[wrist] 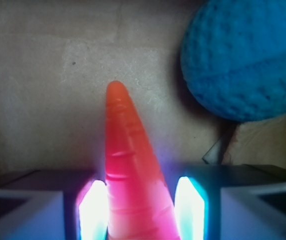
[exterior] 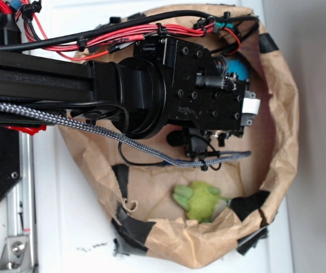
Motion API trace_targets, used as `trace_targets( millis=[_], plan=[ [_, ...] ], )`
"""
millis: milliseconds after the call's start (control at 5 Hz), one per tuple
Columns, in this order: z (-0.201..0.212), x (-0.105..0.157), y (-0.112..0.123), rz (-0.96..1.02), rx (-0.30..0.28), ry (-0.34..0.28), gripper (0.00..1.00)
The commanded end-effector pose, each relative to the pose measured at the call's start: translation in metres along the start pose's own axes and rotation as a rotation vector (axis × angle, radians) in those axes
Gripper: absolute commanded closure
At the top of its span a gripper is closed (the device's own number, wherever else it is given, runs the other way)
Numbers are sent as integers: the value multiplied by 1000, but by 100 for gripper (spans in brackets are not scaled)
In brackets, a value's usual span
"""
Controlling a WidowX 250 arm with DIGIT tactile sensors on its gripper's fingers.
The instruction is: Grab the carrot.
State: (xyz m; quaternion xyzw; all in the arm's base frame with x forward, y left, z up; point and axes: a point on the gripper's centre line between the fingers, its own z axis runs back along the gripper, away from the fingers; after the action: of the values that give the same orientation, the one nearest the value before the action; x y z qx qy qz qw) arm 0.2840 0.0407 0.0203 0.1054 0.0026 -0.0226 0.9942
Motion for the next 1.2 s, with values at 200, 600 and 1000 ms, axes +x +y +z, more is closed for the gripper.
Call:
trace_targets(
  millis=[200, 600, 1000],
  plan=[
    [4, -40, -2, -86, -30, 39, 100],
    [43, -33, 4, -62, -37, -30, 100],
    [111, -22, 3, -20, 13, -47, 100]
  ],
)
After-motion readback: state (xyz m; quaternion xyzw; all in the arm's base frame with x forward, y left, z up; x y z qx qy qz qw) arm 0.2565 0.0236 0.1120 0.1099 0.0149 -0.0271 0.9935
